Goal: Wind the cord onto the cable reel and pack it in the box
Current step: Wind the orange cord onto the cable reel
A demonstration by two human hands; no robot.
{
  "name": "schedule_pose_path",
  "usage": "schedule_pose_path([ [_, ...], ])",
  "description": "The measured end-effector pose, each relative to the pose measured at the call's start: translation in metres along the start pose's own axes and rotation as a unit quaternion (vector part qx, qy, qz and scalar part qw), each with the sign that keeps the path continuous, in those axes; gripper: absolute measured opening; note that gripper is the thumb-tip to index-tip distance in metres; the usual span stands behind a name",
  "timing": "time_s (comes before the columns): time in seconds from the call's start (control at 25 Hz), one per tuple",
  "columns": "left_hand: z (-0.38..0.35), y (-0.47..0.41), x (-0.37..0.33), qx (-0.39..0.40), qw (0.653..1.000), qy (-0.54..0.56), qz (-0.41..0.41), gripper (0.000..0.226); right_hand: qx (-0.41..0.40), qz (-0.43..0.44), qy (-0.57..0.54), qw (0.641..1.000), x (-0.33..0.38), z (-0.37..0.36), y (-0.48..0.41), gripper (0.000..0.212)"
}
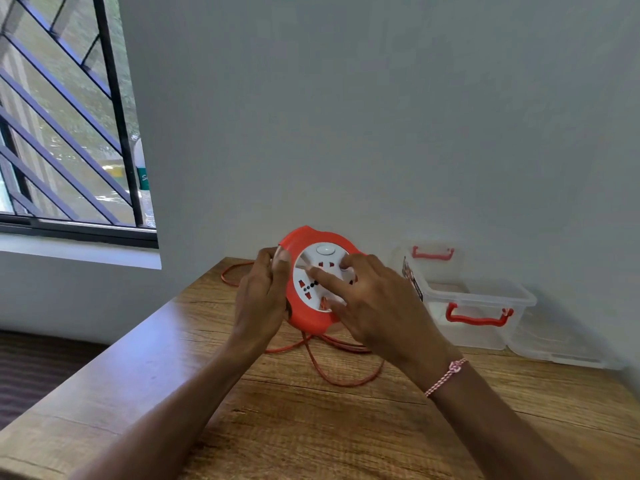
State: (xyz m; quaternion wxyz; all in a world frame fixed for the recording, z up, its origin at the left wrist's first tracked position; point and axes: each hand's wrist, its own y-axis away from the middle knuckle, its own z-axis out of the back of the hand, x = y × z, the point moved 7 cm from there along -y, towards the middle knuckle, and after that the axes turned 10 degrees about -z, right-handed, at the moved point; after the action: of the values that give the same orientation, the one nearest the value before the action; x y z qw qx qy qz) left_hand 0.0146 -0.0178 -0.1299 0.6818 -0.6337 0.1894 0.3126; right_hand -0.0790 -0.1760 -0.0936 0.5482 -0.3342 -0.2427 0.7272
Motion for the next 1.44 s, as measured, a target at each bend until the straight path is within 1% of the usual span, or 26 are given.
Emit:
schedule_pose_path([
  [0.12, -0.002, 0.002, -0.002, 0.017, 0.998, -0.055, -0.023, 0.049, -0.020, 0.015, 0.036, 0.999, 0.002, -0.001, -0.008, 0.065],
  [0.2, -0.001, 0.002, -0.001, 0.018, 0.996, -0.077, -0.034, 0.058, -0.012, 0.035, 0.041, 0.998, 0.005, -0.003, -0.016, 0.066],
  [0.24, 0.000, 0.002, -0.001, 0.015, 0.996, -0.080, -0.038, 0.060, -0.010, 0.039, 0.040, 0.998, 0.005, -0.003, -0.020, 0.066],
  [0.32, 0.002, 0.003, 0.001, 0.007, 0.996, -0.081, -0.038, 0.056, -0.045, 0.028, 0.029, 0.998, 0.002, 0.002, -0.026, 0.065],
  [0.36, 0.002, 0.003, 0.002, 0.003, 0.997, -0.074, -0.033, 0.053, -0.063, -0.001, 0.015, 0.998, 0.000, 0.005, -0.028, 0.064],
  [0.4, 0.002, 0.004, 0.003, -0.002, 0.998, -0.063, -0.027, 0.050, -0.065, -0.058, -0.022, 0.996, -0.004, 0.005, -0.029, 0.065],
  [0.44, 0.001, 0.004, 0.003, -0.008, 0.998, -0.052, -0.023, 0.048, -0.052, -0.137, -0.091, 0.985, -0.009, 0.002, -0.028, 0.068],
  [0.48, 0.000, 0.005, 0.002, -0.011, 0.999, -0.046, -0.021, 0.046, -0.032, -0.227, -0.179, 0.957, -0.014, -0.006, -0.026, 0.070],
  [0.52, -0.001, 0.005, 0.002, -0.011, 0.999, -0.044, -0.022, 0.045, -0.007, -0.313, -0.268, 0.911, -0.019, -0.017, -0.022, 0.068],
  [0.56, -0.002, 0.005, 0.001, -0.011, 0.999, -0.047, -0.026, 0.044, 0.022, -0.376, -0.345, 0.859, -0.022, -0.029, -0.018, 0.064],
  [0.6, -0.002, 0.005, 0.000, -0.010, 0.998, -0.052, -0.030, 0.044, 0.040, -0.406, -0.387, 0.827, -0.023, -0.034, -0.015, 0.060],
  [0.64, -0.001, 0.005, 0.001, -0.009, 0.998, -0.056, -0.031, 0.044, 0.041, -0.397, -0.385, 0.832, -0.024, -0.031, -0.013, 0.057],
  [0.68, 0.000, 0.004, 0.002, -0.010, 0.998, -0.058, -0.028, 0.045, 0.019, -0.357, -0.338, 0.871, -0.027, -0.023, -0.014, 0.053],
  [0.72, 0.001, 0.003, 0.004, -0.011, 0.998, -0.056, -0.021, 0.046, -0.016, -0.290, -0.266, 0.919, -0.030, -0.012, -0.015, 0.050],
  [0.76, 0.002, 0.002, 0.006, -0.011, 0.999, -0.051, -0.013, 0.047, -0.050, -0.202, -0.200, 0.957, -0.029, -0.002, -0.015, 0.046],
  [0.8, 0.003, 0.001, 0.007, -0.009, 0.999, -0.045, -0.008, 0.046, -0.065, -0.114, -0.152, 0.980, -0.026, 0.004, -0.015, 0.045],
  [0.84, 0.003, 0.000, 0.007, -0.008, 0.999, -0.043, -0.008, 0.046, -0.053, -0.044, -0.114, 0.991, -0.023, 0.004, -0.013, 0.046],
  [0.88, 0.003, 0.000, 0.007, -0.008, 0.999, -0.045, -0.013, 0.045, -0.033, 0.000, -0.080, 0.996, -0.020, 0.001, -0.010, 0.050],
  [0.92, 0.002, 0.000, 0.005, -0.008, 0.999, -0.049, -0.020, 0.044, -0.019, 0.021, -0.049, 0.998, -0.017, -0.003, -0.008, 0.054],
  [1.04, 0.000, 0.002, -0.001, -0.004, 0.998, -0.050, -0.046, 0.044, -0.024, 0.035, 0.016, 0.999, -0.009, -0.006, -0.006, 0.063],
  [1.16, 0.000, 0.004, -0.007, -0.011, 0.996, -0.058, -0.062, 0.039, -0.062, 0.029, 0.010, 0.998, -0.006, 0.004, -0.007, 0.062],
  [1.24, 0.000, 0.005, -0.013, -0.020, 0.993, -0.080, -0.084, 0.042, -0.065, -0.011, -0.010, 0.998, -0.003, 0.008, -0.008, 0.063],
  [1.32, -0.001, 0.008, -0.019, -0.026, 0.988, -0.103, -0.109, 0.049, -0.074, -0.119, -0.084, 0.987, -0.003, 0.009, -0.011, 0.066],
  [1.36, -0.002, 0.009, -0.021, -0.029, 0.987, -0.106, -0.115, 0.049, -0.058, -0.197, -0.152, 0.967, -0.008, 0.005, -0.011, 0.065],
  [1.4, -0.002, 0.010, -0.021, -0.032, 0.988, -0.101, -0.113, 0.047, -0.029, -0.276, -0.235, 0.932, -0.014, -0.002, -0.010, 0.063],
  [1.44, -0.002, 0.010, -0.019, -0.033, 0.990, -0.092, -0.105, 0.044, 0.003, -0.339, -0.316, 0.886, -0.020, -0.011, -0.007, 0.060],
])
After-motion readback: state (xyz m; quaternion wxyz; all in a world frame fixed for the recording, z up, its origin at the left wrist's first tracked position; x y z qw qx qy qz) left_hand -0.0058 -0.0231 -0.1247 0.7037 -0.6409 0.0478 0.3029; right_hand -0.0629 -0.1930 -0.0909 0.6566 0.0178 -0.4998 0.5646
